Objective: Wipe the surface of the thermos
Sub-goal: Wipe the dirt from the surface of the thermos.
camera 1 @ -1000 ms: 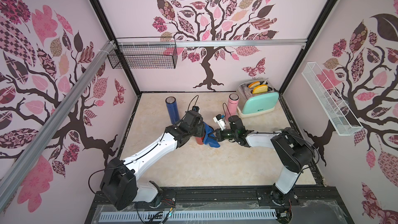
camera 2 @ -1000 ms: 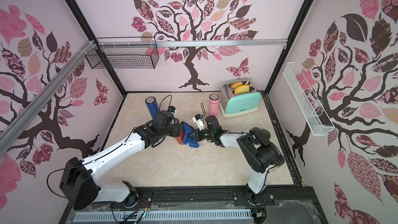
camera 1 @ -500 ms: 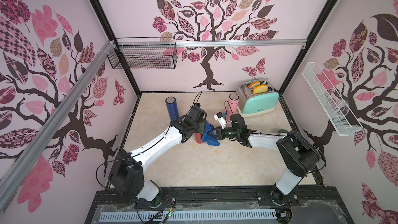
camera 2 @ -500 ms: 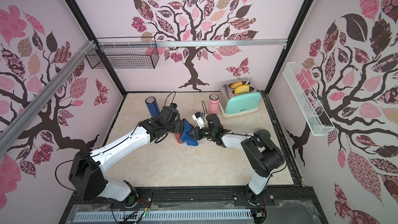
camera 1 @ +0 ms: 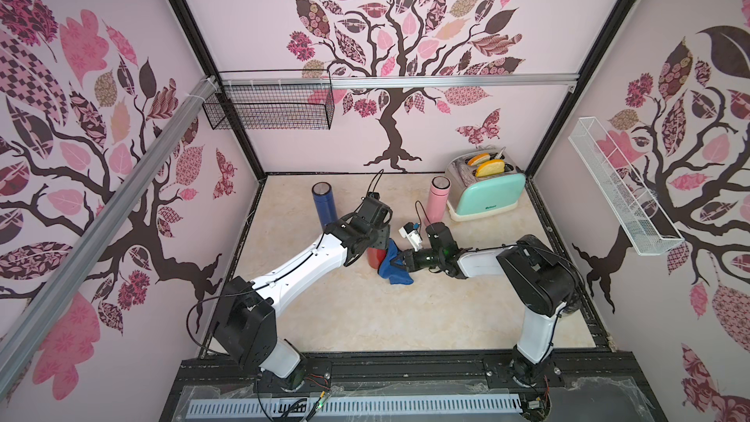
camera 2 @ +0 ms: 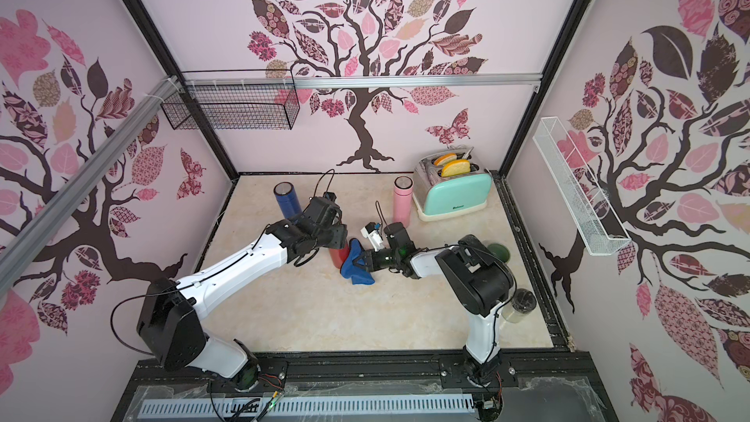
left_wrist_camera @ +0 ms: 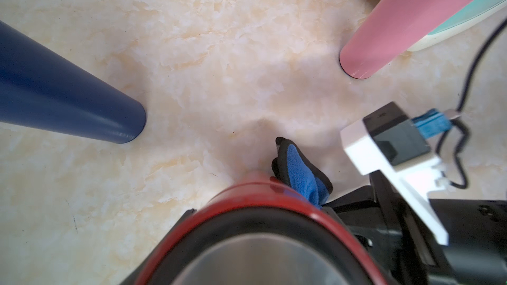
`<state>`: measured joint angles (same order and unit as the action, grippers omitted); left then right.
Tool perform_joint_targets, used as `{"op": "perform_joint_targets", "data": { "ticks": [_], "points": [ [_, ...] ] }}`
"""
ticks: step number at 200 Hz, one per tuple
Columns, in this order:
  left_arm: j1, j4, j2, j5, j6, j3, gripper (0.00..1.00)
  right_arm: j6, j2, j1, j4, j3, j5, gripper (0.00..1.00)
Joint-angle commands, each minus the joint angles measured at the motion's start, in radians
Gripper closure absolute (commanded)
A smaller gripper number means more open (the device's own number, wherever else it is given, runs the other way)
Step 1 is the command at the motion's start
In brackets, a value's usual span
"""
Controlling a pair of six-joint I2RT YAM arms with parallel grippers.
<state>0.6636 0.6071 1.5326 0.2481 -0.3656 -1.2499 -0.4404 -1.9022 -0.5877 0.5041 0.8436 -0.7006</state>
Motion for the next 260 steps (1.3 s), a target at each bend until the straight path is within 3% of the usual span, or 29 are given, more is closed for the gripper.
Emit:
{"op": "perform_joint_targets", "data": {
  "ticks": [1, 49, 96, 126, 152, 214, 260],
  "points": [
    [0.006, -0.037, 0.015, -0.026, -0.006, -0.031, 1.0, 0.032, 0.036, -0.014, 0.0, 0.003, 0.006, 1.0],
    [0.0, 0.02, 0.068, -0.023, 0.039, -0.111, 1.0, 0.175, 0.244, -0.035, -0.235, -0.022, 0.157, 1.0],
    [-0.043, 0.048, 0.105, -0.101, 0.093, -0.195, 1.0, 0.365, 0.467, -0.117, -0.516, -0.033, 0.498, 1.0],
    [-0.069, 0.063, 0.127, -0.146, 0.115, -0.239, 1.0, 0.489, 0.519, -0.181, -0.608, -0.011, 0.731, 1.0],
    [-0.073, 0.074, 0.15, -0.162, 0.133, -0.27, 1.0, 0.605, 0.533, -0.241, -0.564, -0.033, 0.915, 1.0],
    [-0.074, 0.067, 0.189, -0.222, 0.156, -0.276, 1.0, 0.972, 0.555, -0.409, -0.243, -0.16, 1.162, 1.0],
    [-0.071, 0.077, 0.195, -0.245, 0.168, -0.266, 1.0, 1.224, 0.482, -0.484, -0.072, -0.118, 1.288, 1.0]
  ]
}}
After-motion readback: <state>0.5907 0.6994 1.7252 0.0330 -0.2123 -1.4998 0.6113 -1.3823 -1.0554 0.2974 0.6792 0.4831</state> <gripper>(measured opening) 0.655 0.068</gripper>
